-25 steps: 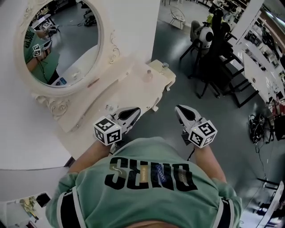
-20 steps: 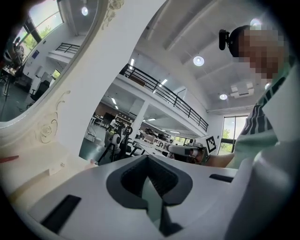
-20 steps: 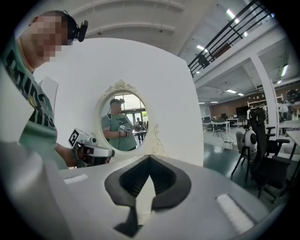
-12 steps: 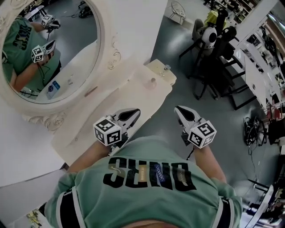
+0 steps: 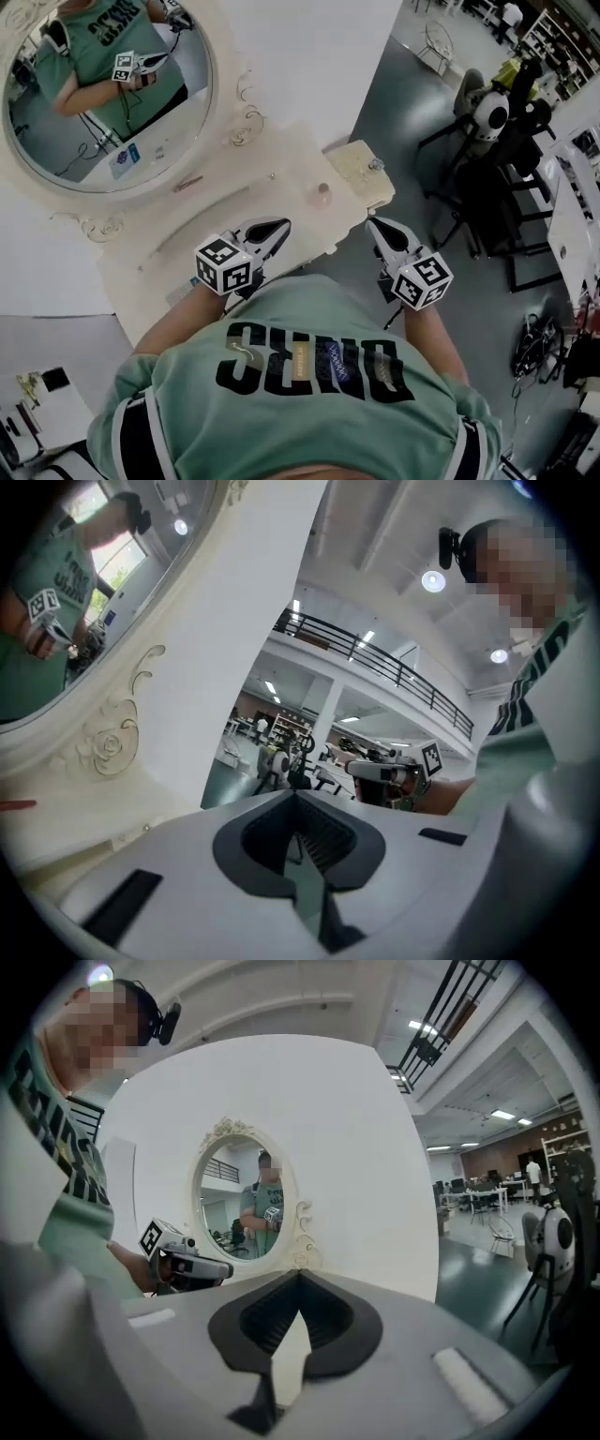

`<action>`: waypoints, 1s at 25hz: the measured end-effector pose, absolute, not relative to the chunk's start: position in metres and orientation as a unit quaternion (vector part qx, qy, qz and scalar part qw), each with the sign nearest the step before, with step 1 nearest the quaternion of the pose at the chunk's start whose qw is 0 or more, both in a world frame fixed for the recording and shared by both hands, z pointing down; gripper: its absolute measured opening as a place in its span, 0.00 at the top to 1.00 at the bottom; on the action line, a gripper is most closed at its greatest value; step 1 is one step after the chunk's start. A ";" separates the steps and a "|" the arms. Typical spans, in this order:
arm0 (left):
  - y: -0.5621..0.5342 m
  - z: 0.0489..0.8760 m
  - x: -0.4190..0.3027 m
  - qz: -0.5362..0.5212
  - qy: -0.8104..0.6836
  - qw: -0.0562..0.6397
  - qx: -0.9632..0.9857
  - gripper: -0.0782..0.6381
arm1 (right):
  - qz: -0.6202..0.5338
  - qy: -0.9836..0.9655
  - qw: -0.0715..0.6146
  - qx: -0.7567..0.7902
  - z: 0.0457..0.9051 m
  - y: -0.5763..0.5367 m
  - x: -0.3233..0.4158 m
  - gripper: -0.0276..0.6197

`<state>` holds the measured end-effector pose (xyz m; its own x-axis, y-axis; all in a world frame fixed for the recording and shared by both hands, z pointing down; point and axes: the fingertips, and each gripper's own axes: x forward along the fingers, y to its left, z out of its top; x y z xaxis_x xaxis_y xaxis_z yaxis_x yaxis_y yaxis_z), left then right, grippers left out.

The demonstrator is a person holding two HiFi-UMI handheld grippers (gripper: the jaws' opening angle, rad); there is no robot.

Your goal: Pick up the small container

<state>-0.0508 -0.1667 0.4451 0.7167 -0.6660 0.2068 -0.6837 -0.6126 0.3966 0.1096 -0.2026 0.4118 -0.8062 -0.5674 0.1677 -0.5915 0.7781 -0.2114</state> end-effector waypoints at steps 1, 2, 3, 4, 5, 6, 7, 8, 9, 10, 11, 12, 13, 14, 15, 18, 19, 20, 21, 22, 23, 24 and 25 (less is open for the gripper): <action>-0.173 0.448 -0.046 0.017 -0.394 0.231 0.889 0.89 | 0.125 -0.947 0.050 0.292 0.415 -0.211 0.113 0.94; -0.178 0.450 -0.040 0.014 -0.408 0.234 0.882 0.89 | 0.120 -0.952 0.053 0.276 0.417 -0.218 0.116 0.94; -0.182 0.450 -0.032 0.013 -0.417 0.236 0.878 0.89 | 0.113 -0.957 0.055 0.262 0.417 -0.224 0.120 0.94; -0.186 0.450 -0.023 0.015 -0.421 0.235 0.876 0.89 | 0.108 -0.960 0.057 0.253 0.417 -0.230 0.126 0.94; -0.191 0.450 -0.014 0.018 -0.424 0.233 0.875 0.89 | 0.103 -0.962 0.057 0.247 0.417 -0.237 0.131 0.94; -0.195 0.450 -0.008 0.021 -0.426 0.232 0.874 0.89 | 0.101 -0.963 0.055 0.243 0.418 -0.243 0.135 0.94; -0.197 0.450 -0.003 0.022 -0.427 0.231 0.874 0.89 | 0.102 -0.963 0.052 0.242 0.420 -0.248 0.137 0.94; -0.199 0.451 -0.002 0.023 -0.426 0.231 0.874 0.89 | 0.105 -0.963 0.048 0.242 0.423 -0.251 0.137 0.94; -0.200 0.452 -0.003 0.024 -0.426 0.232 0.874 0.89 | 0.107 -0.963 0.045 0.243 0.426 -0.254 0.135 0.94; -0.201 0.453 -0.004 0.026 -0.424 0.232 0.875 0.89 | 0.109 -0.962 0.043 0.245 0.429 -0.256 0.133 0.94; -0.202 0.454 -0.006 0.027 -0.421 0.233 0.876 0.89 | 0.109 -0.962 0.042 0.249 0.430 -0.259 0.131 0.94; -0.204 0.454 -0.007 0.027 -0.418 0.234 0.877 0.89 | 0.108 -0.961 0.041 0.253 0.431 -0.262 0.128 0.94; -0.206 0.455 -0.008 0.028 -0.414 0.235 0.879 0.89 | 0.107 -0.959 0.041 0.258 0.431 -0.265 0.126 0.94; -0.208 0.457 -0.010 0.028 -0.411 0.236 0.880 0.89 | 0.106 -0.958 0.041 0.263 0.431 -0.267 0.124 0.94; -0.210 0.458 -0.011 0.029 -0.407 0.237 0.881 0.89 | 0.105 -0.957 0.042 0.267 0.431 -0.268 0.121 0.94; -0.218 0.457 -0.014 0.028 -0.396 0.239 0.886 0.89 | 0.103 -0.955 0.052 0.273 0.430 -0.270 0.117 0.94; -0.221 0.457 -0.014 0.027 -0.392 0.240 0.888 0.89 | 0.103 -0.954 0.055 0.276 0.430 -0.271 0.117 0.94; -0.224 0.456 -0.014 0.024 -0.389 0.240 0.889 0.89 | 0.102 -0.953 0.057 0.280 0.429 -0.272 0.118 0.94; -0.226 0.456 -0.014 0.021 -0.385 0.240 0.891 0.89 | 0.102 -0.952 0.058 0.284 0.429 -0.273 0.118 0.94; -0.228 0.457 -0.013 0.020 -0.381 0.240 0.893 0.89 | 0.100 -0.950 0.059 0.289 0.428 -0.273 0.118 0.94; -0.229 0.457 -0.013 0.019 -0.378 0.239 0.894 0.89 | 0.099 -0.949 0.059 0.292 0.428 -0.274 0.118 0.94; -0.230 0.457 -0.013 0.019 -0.375 0.237 0.896 0.89 | 0.099 -0.949 0.060 0.295 0.428 -0.275 0.118 0.94; -0.231 0.456 -0.013 0.019 -0.374 0.235 0.897 0.89 | 0.098 -0.948 0.061 0.296 0.428 -0.275 0.117 0.94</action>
